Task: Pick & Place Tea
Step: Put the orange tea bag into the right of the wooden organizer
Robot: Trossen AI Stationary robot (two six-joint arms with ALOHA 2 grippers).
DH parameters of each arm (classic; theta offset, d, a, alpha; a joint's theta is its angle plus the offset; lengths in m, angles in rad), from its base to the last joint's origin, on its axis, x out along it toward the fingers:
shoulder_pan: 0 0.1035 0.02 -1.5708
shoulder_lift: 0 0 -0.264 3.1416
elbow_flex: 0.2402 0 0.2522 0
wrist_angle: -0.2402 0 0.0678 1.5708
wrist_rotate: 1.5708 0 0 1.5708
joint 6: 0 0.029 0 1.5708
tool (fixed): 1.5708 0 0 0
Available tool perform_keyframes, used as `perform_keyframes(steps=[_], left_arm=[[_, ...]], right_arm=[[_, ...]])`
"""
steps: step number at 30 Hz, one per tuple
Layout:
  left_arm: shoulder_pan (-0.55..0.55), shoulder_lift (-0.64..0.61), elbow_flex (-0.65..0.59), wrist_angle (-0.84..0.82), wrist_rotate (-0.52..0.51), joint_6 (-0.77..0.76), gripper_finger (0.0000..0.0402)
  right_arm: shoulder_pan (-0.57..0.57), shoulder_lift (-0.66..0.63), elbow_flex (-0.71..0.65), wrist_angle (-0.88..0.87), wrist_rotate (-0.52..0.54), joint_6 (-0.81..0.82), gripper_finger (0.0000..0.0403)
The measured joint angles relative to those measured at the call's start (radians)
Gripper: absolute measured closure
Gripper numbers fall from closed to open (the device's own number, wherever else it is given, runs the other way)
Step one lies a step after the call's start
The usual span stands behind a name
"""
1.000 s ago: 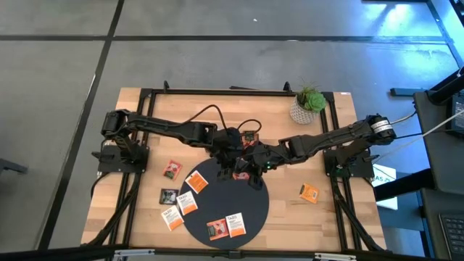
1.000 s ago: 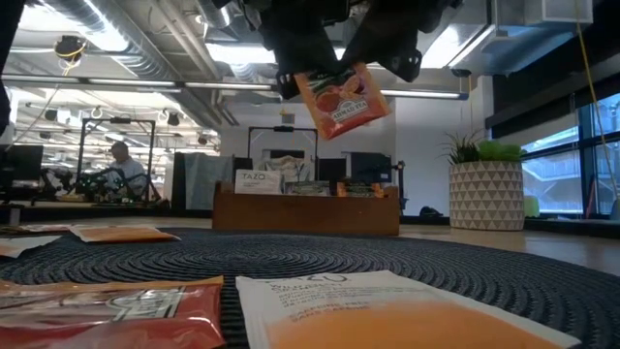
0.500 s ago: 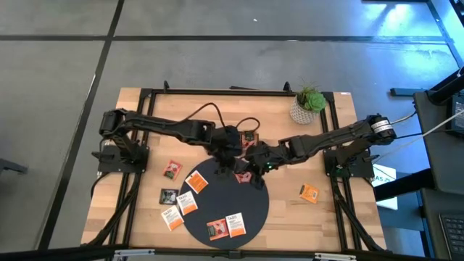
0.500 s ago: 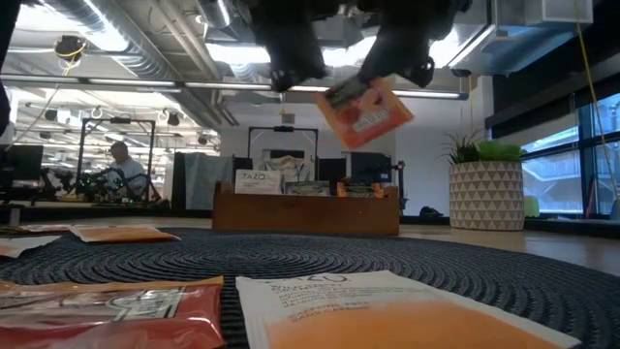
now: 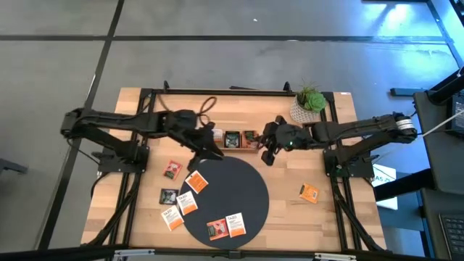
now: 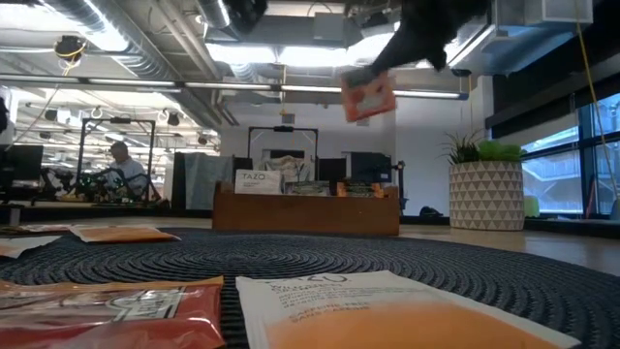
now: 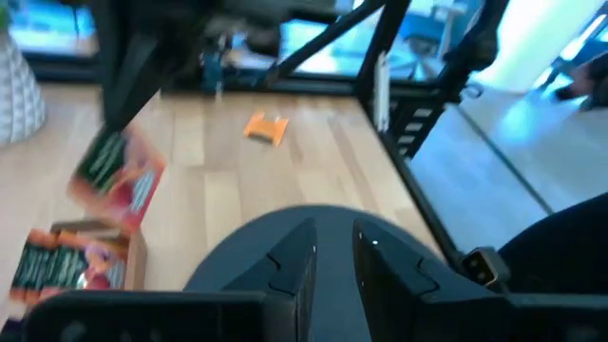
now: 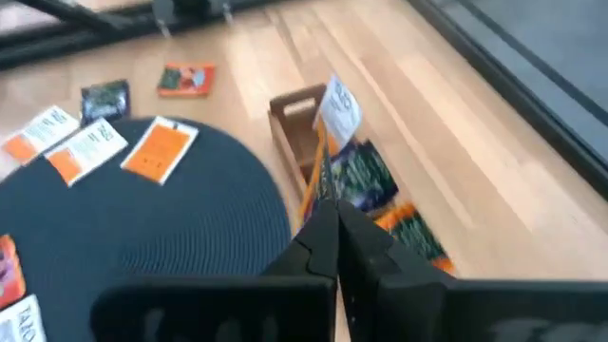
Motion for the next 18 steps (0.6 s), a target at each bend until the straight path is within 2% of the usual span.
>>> perform_keyframes(steps=[4,7,12,18], left_arm=[[-0.016,-0.065,-0.071,0.054,-0.004,0.000,0.0335],[-0.018,-0.084,-0.097,0.057,-0.010,0.000,0.0332],[-0.018,-0.084,-0.107,0.055,-0.011,-0.001,0.0333],[-0.018,-0.077,-0.109,0.058,-0.014,-0.002,0.0335]], right_arm=[[-0.087,-0.022,-0.193,0.286,-0.122,-0.120,0.0400],[-0.139,-0.012,-0.288,0.419,-0.165,-0.172,0.0399],[-0.204,0.000,-0.386,0.491,-0.211,-0.181,0.0399],[-0.237,0.030,-0.440,0.605,-0.221,-0.242,0.0398]])
